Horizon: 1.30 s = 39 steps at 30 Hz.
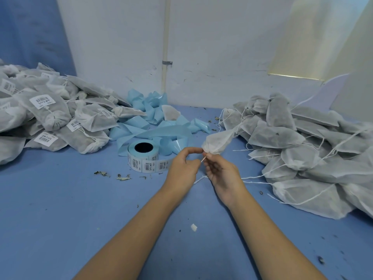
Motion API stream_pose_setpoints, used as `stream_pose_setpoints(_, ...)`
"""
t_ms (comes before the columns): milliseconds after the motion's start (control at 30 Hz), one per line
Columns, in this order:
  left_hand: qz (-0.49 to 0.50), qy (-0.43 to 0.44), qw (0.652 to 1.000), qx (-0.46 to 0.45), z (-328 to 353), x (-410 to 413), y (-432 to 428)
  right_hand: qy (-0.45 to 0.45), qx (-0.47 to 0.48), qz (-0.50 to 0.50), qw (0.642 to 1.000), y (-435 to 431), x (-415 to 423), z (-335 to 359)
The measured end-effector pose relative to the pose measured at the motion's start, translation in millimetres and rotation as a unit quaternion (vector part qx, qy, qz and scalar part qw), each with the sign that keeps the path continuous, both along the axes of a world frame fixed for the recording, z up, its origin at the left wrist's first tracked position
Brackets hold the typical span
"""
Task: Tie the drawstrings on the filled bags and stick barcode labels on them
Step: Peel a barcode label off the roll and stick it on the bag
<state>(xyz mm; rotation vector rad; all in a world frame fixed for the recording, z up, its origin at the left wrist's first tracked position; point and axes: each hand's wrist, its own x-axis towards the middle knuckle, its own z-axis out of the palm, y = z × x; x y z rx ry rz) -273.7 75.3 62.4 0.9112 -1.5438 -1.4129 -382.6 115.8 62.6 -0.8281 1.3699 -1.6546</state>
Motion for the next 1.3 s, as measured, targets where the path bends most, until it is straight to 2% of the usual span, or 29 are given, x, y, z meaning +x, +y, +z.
stream_pose_setpoints(100,0.017,-0.017,0.999,-0.022,-6.0,0.2,-3.3,0.006,-0.003,0.007,1.000,-1.3,-2.7,-2.4)
stream_pose_setpoints(333,0.112,-0.085,0.976,-0.166,-14.6,12.2,-10.6,-0.027,-0.015,0.011,0.999,-3.9,-3.0,-2.0)
stream_pose_setpoints(400,0.132,-0.128,0.958,-0.219,-14.4,18.8,-14.8,0.031,-0.021,-0.014,0.999,-3.8,-2.3,-2.5)
stream_pose_setpoints(433,0.131,-0.148,0.949,-0.247,-14.8,20.5,-15.6,0.127,-0.007,-0.039,0.991,-3.7,-1.7,-3.8)
stream_pose_setpoints(500,0.121,-0.185,0.931,-0.290,-16.7,20.2,-14.2,0.293,0.013,-0.071,0.953,-4.4,0.3,-8.3)
stream_pose_setpoints(633,0.135,-0.240,0.909,-0.311,-16.9,17.4,-7.8,0.453,0.032,-0.095,0.886,-2.2,1.2,-11.6)
stream_pose_setpoints(733,0.139,-0.257,0.899,-0.327,-14.1,18.3,-3.7,0.536,0.062,-0.107,0.835,1.0,3.1,-10.2)
stream_pose_setpoints(833,0.136,-0.291,0.872,-0.370,-11.9,18.4,-1.5,0.616,0.091,-0.117,0.774,3.4,8.1,-6.0)
stream_pose_setpoints(900,0.102,-0.277,0.870,-0.395,-12.3,16.7,-2.1,0.674,0.113,-0.116,0.721,3.9,10.1,-3.8)
stream_pose_setpoints(933,0.073,-0.256,0.876,-0.403,-12.9,15.2,-2.8,0.688,0.114,-0.115,0.707,4.0,11.0,-3.1)
stream_pose_setpoints(1033,-0.002,-0.197,0.899,-0.391,-15.2,10.8,-2.1,0.685,0.074,-0.119,0.715,6.2,14.6,-3.6)
stream_pose_setpoints(1100,-0.008,-0.169,0.919,-0.357,-13.8,10.0,-0.8,0.670,0.030,-0.124,0.732,8.1,16.0,-5.9)
stream_pose_setpoints(1200,-0.019,-0.077,0.954,-0.290,-11.8,10.0,0.2,0.649,0.003,-0.125,0.751,8.2,15.8,-9.5)
stream_pose_setpoints(1300,-0.012,-0.045,0.962,-0.268,-12.5,8.3,-0.5,0.583,-0.009,-0.130,0.802,4.7,14.4,-13.6)
